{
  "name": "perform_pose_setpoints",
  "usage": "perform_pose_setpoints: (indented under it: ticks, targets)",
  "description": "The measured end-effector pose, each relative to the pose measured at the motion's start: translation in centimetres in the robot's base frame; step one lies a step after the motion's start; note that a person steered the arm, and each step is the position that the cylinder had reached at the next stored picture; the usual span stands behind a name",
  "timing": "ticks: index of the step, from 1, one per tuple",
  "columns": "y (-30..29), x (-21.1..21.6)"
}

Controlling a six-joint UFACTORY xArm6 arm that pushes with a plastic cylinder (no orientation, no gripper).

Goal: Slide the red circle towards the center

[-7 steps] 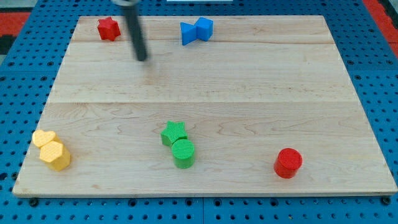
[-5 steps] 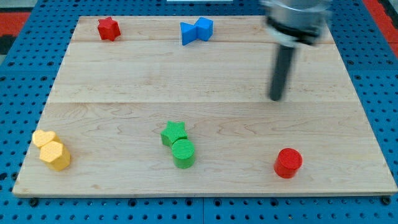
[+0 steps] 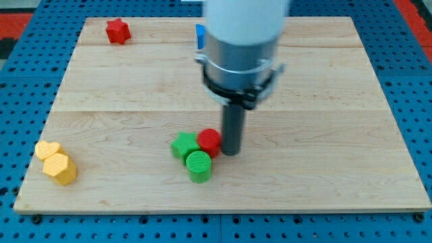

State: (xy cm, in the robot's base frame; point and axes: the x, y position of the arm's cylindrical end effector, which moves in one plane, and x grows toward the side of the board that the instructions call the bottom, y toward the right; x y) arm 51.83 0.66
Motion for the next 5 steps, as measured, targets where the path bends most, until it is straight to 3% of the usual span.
perform_pose_setpoints:
  ticks: [1,5]
  targets:
    - [3.6,3.8]
    - [-10.9,-6.0]
